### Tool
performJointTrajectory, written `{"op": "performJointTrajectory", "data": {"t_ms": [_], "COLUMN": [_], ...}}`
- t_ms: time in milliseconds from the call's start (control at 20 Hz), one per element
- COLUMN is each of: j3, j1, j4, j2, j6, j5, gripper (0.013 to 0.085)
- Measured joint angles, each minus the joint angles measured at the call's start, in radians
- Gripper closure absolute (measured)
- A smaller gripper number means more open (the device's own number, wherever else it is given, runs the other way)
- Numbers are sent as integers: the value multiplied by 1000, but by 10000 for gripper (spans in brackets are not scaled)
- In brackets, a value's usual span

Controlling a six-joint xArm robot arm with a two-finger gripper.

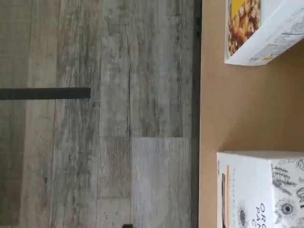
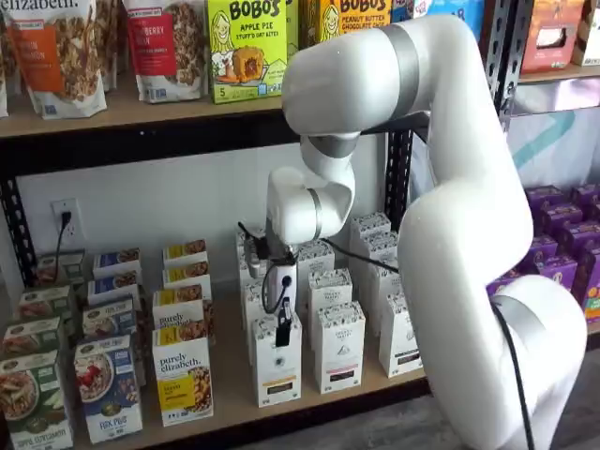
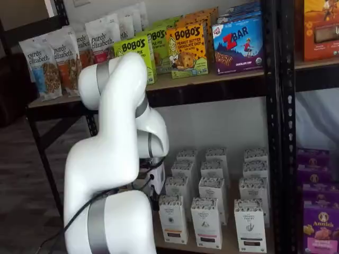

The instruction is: Pick up the white box with a yellow strip in the middle, on the bottom shelf, the fourth box from the left

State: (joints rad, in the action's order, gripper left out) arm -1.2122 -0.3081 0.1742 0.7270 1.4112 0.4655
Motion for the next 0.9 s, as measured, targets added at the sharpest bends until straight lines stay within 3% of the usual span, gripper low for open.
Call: {"op": "performJointTrajectory", "data": {"t_ms": [150,250,900], "j3": [-45,-76,-231], "j1": [18,29,47], "j4": [-62,-77,-13], "j2": [29,51,205], "j6": [-39,-41,33], "j5": [14,23,4], "gripper": [130,130,130]}}
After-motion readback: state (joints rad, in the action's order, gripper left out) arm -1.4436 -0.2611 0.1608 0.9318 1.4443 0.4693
